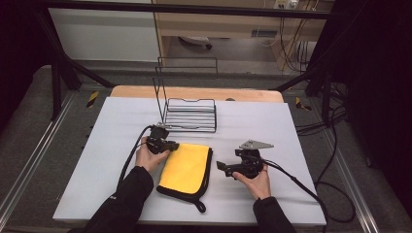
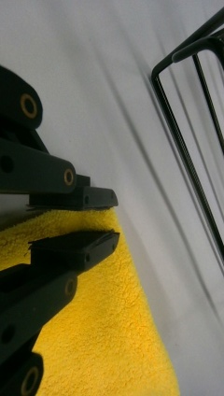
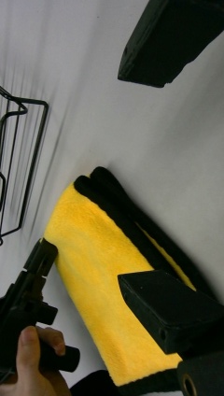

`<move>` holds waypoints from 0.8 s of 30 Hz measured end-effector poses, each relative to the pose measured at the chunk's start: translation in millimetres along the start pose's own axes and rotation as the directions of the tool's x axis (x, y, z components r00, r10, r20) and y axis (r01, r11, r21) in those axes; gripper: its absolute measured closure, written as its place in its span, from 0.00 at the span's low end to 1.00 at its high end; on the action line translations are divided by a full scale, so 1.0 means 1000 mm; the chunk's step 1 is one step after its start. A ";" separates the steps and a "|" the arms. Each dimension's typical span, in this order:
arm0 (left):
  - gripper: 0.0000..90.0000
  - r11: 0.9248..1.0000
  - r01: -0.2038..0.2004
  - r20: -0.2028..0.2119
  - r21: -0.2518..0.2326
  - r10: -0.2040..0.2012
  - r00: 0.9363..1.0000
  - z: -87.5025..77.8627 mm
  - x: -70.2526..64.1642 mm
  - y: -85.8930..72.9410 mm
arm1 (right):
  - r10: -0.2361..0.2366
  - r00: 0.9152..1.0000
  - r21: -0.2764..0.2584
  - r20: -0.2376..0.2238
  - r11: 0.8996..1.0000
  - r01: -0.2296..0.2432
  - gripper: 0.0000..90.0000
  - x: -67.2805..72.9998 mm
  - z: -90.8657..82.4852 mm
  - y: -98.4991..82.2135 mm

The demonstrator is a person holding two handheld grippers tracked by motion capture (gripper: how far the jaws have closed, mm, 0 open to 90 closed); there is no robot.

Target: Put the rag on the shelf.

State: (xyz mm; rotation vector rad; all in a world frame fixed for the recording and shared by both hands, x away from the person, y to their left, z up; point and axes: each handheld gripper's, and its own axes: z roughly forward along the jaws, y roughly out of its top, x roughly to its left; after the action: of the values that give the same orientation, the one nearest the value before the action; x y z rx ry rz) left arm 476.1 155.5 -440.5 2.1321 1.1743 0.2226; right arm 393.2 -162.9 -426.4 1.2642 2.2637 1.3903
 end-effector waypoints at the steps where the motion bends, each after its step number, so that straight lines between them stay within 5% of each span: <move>1: 0.86 1.000 0.000 -0.001 -0.001 0.000 1.000 0.000 0.000 0.000 | 0.001 1.000 -0.002 0.008 1.000 -0.001 0.08 0.001 0.003 0.002; 8: 0.87 1.000 -0.020 -0.009 -0.004 0.020 1.000 0.001 -0.002 -0.001 | 0.073 0.997 0.016 0.035 0.997 -0.073 0.23 0.008 0.038 0.018; 14: 0.87 0.999 -0.031 -0.011 -0.007 0.031 0.999 0.001 -0.003 -0.001 | 0.067 0.996 0.062 0.061 0.996 -0.071 0.42 0.009 0.067 0.020; 24: 0.87 0.999 -0.033 -0.002 -0.010 0.033 0.999 0.001 -0.002 -0.001 | 0.097 0.994 0.115 0.059 0.988 -0.104 0.62 0.006 0.078 0.014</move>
State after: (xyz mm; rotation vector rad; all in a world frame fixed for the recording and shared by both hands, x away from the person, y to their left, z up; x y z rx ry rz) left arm 475.0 154.2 -441.6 2.1445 1.1375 0.2451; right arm 441.1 -106.0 -455.5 1.4528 2.3054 1.2548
